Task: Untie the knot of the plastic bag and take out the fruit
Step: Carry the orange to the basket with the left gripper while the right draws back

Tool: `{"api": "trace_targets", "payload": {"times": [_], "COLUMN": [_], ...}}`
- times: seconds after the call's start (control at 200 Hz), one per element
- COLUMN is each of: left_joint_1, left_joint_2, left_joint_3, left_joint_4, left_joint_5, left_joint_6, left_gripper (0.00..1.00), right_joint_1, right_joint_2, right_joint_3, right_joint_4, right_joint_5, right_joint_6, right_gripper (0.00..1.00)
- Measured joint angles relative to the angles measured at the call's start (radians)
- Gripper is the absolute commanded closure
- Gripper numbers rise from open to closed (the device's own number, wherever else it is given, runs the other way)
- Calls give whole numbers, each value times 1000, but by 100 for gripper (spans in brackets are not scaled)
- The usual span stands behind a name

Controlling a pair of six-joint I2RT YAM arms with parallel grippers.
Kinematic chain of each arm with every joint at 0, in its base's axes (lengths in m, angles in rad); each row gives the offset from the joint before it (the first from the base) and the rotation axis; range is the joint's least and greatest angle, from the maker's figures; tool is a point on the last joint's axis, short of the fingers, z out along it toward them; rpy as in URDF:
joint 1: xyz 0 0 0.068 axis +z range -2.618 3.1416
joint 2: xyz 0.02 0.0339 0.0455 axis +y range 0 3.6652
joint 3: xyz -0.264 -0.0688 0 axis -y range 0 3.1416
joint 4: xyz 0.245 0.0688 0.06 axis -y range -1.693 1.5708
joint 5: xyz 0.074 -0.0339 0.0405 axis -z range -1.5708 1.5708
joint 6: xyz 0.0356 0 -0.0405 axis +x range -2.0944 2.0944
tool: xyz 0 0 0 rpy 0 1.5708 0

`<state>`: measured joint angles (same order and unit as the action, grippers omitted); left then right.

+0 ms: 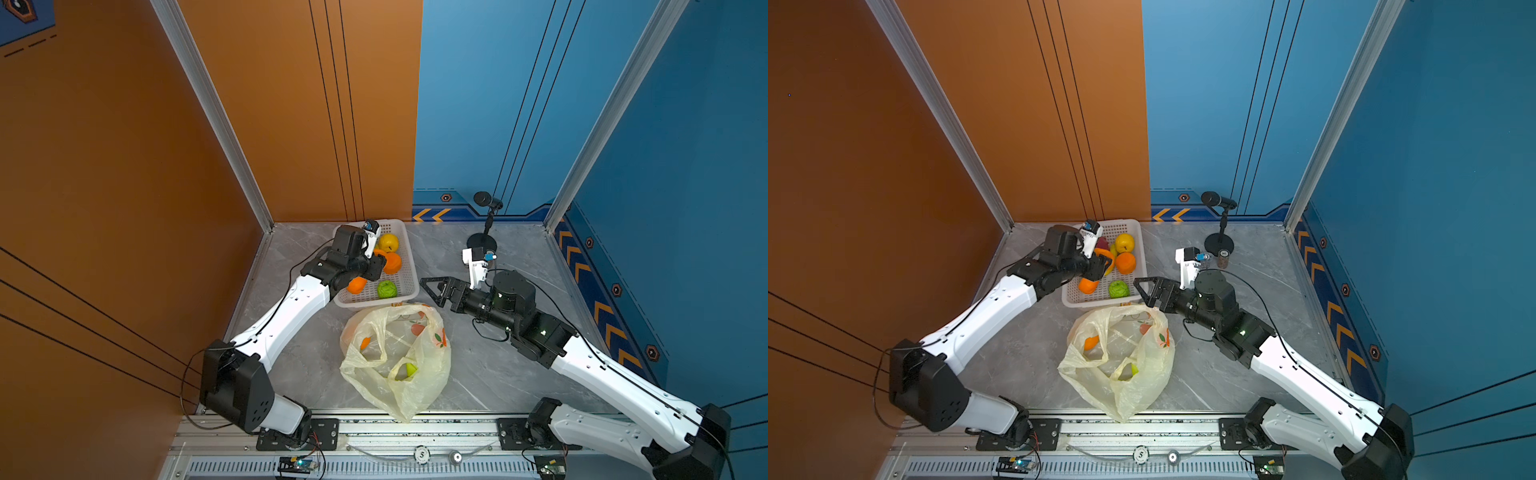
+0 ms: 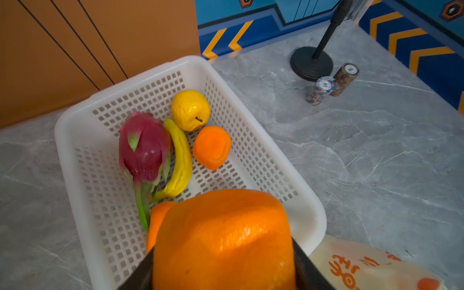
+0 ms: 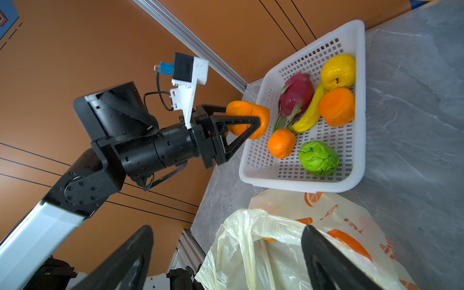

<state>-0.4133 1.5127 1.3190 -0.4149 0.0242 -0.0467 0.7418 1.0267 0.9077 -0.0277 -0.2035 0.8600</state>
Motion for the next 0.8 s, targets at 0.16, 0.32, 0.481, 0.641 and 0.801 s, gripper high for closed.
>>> {"api": "trace_targets", "payload": {"times": [0.16, 0.32, 0.481, 0.641, 0.801], "left_joint_1": [24, 32, 37, 41, 47], "left_joint_2": [105, 205, 293, 369, 419], "left_joint_3": [72, 130, 172, 199, 226], "left_joint_4": [-89, -146, -172, -180, -176], "left_joint_5": [-3, -2, 10, 17, 16], "left_joint_6": [-8, -7, -8, -8, -12], "left_gripper": [53, 53, 53, 53, 52], "right_joint_1": [0, 0, 0, 0, -2], "right_joint_2": [-5, -12, -22, -47, -69], "right_joint_3": [0, -2, -3, -13, -28], "right_joint_4": [-10, -20, -34, -42, -44], "right_joint_5": [0, 2, 11, 26, 33], "right_joint_6": [0, 0, 0, 0, 0], "right_gripper": [6, 6, 6, 6, 5]}}
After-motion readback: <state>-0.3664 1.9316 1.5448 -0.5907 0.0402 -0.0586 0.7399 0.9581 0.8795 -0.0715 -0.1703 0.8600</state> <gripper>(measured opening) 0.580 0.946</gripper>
